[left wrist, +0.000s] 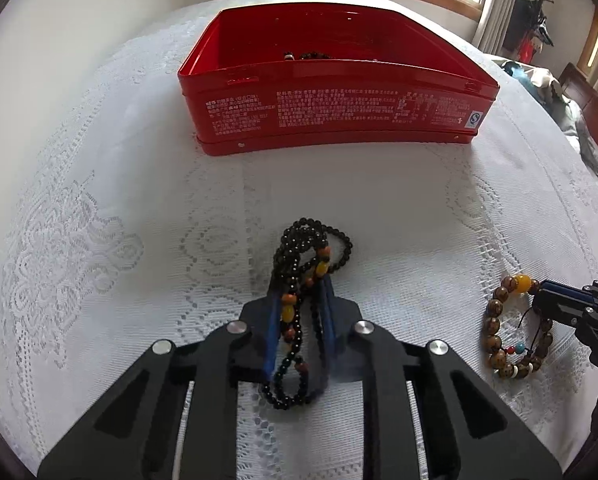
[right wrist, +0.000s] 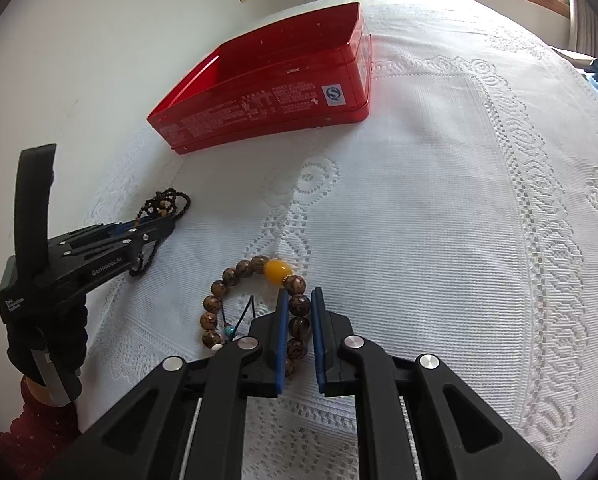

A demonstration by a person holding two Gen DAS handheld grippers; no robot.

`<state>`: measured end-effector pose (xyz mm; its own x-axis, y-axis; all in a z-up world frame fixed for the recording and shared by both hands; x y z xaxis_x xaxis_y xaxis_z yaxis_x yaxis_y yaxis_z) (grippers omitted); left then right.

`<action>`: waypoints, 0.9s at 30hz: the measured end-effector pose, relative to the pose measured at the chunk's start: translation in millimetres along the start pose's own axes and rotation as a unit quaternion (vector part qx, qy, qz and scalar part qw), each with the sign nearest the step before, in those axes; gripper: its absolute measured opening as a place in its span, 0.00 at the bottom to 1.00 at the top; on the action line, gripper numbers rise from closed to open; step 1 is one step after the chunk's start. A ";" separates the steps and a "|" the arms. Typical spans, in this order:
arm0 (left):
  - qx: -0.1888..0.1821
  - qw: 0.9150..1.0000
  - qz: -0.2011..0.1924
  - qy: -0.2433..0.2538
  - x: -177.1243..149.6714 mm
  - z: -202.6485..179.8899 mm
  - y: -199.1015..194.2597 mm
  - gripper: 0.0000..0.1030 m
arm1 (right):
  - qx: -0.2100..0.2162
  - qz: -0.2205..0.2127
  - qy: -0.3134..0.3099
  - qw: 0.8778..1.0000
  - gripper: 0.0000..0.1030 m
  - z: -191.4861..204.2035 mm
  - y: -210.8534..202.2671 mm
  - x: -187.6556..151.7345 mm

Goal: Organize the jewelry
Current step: 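Lift the wooden bracelet and black necklace up off the bed with both tools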

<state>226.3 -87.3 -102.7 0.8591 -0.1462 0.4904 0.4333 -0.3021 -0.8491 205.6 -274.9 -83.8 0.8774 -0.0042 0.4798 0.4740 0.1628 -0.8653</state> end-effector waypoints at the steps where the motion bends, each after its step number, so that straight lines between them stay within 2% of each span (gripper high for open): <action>1: -0.002 1.000 -0.001 -0.003 -0.6 0.4 -1.0 0.14 | 0.000 0.000 0.000 1.000 0.11 -0.1 0.3 0.0; 2: -0.001 1.000 -0.005 -0.005 -0.2 2.2 -2.0 0.10 | 0.000 0.000 0.000 1.000 0.11 -0.1 0.2 0.0; 10: -0.031 0.999 -0.012 -0.012 1.9 -1.2 -9.1 0.09 | 0.014 0.010 0.007 1.000 0.14 -4.5 1.8 -1.0; 20: -0.054 0.998 -0.022 -0.011 1.8 -7.0 -24.2 0.09 | -0.009 0.007 -0.013 1.000 0.11 3.7 5.7 -0.5; 24: -0.062 0.998 -0.024 -0.012 2.3 -10.9 -29.7 0.09 | 0.036 0.019 0.014 0.999 0.10 4.4 2.1 2.9; 27: -0.067 0.997 -0.028 -0.014 3.4 -12.6 -34.4 0.09 | 0.042 0.016 0.017 0.999 0.10 4.0 -8.3 10.2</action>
<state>210.8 -89.4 -69.3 0.8431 -0.0994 0.5285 0.4416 -0.4328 -0.7859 210.4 -272.4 -71.1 0.8945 -0.0312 0.4461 0.4395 0.2448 -0.8642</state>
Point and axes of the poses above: each gripper's, at about its wrist camera, not at the fingertips, and y roughly the way its jaws point, z to its left, x to its top, the point moved 7 cm from there along y, roughly the way its jaws point, and after that the axes turned 11 degrees about -x, right-handed, at the moved point
